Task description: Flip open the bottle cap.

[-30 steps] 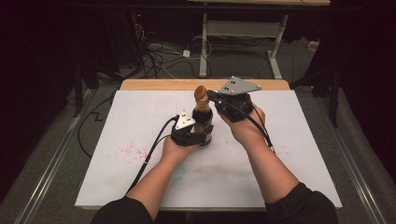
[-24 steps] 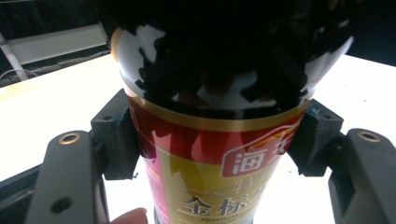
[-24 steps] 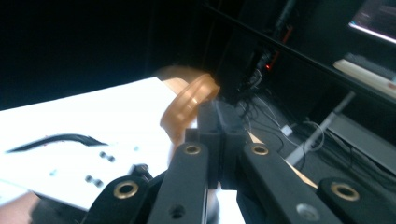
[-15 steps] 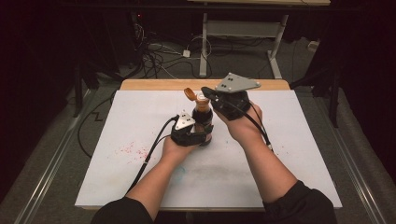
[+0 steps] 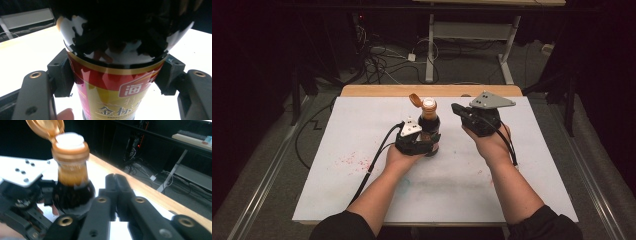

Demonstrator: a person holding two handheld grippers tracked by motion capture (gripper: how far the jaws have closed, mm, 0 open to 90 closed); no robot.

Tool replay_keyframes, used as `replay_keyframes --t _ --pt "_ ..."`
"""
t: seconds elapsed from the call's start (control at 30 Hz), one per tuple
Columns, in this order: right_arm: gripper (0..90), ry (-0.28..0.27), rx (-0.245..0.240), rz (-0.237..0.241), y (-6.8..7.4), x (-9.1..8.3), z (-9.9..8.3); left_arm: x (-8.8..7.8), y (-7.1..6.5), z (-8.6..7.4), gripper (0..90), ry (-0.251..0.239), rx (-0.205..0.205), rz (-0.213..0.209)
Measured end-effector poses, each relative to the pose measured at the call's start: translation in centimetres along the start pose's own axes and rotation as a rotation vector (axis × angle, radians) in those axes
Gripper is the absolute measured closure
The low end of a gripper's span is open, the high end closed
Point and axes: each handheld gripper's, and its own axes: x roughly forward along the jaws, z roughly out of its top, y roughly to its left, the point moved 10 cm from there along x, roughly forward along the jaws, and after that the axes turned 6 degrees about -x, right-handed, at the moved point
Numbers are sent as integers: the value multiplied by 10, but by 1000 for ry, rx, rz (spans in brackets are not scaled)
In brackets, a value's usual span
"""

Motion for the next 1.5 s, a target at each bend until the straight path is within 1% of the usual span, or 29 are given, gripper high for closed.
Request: replay_keyframes --t 0.03,0.07,0.1,0.13,0.2,0.23,0.27,0.3,0.33,0.37,0.43,0.53,0.57,0.6,0.7,0.8,0.93,1.03,1.13,1.17,1.2,1.23,1.27,1.4,1.5 --pt "705 5 11 6 0 1 -4 0 0 0 273 1 -7 -2" --pt "676 3 19 15 0 2 -7 -1 0 1 268 7 -24 -7" --pt "639 4 19 18 0 4 -11 0 1 1 258 14 -44 -8" --pt "585 10 21 19 0 5 -16 -1 3 0 234 25 -53 -3" --pt "460 6 39 35 0 8 -22 -3 5 -1 171 45 -51 2" --pt "393 -2 45 43 1 9 -25 -4 5 -1 135 52 -59 -3" --pt "323 2 47 45 0 11 -28 -6 5 -2 118 61 -62 -8" --pt "227 18 55 61 2 14 -33 -8 6 -3 88 67 -57 -9" --pt "149 24 60 65 2 17 -38 -10 5 -4 49 71 -60 -12" --pt "107 25 72 68 3 19 -40 -13 6 -6 15 82 -57 -10" --pt "4 25 89 56 3 22 -49 -18 10 -9 0 94 -56 -5" --pt "3 19 108 46 3 23 -59 -26 19 -15 0 102 -50 17" --pt "3 28 116 39 4 23 -62 -28 22 -17 0 104 -51 25" --pt "3 23 109 39 4 23 -65 -31 26 -19 0 107 -51 33" --pt "3 41 105 32 7 23 -77 -41 38 -23 0 105 -53 55" --pt "3 55 113 30 8 23 -91 -52 47 -26 0 106 -62 77" --pt "3 84 124 22 11 21 -112 -66 58 -30 0 123 -44 106" --pt "3 100 128 20 13 18 -125 -80 63 -31 0 127 -12 126" --pt "3 112 124 14 16 13 -136 -95 68 -29 0 118 5 143" --pt "3 113 128 14 17 10 -140 -100 70 -29 0 114 4 150" --pt "3 116 130 12 17 8 -143 -106 72 -28 0 119 10 157" --pt "3 119 139 9 18 5 -147 -110 74 -28 0 120 9 163" --pt "3 117 135 9 19 3 -150 -115 76 -27 0 119 10 168" --pt "3 123 141 -4 20 -9 -163 -134 81 -23 0 96 -1 178" --pt "3 120 153 -20 19 -20 -171 -146 83 -23 0 87 17 186"
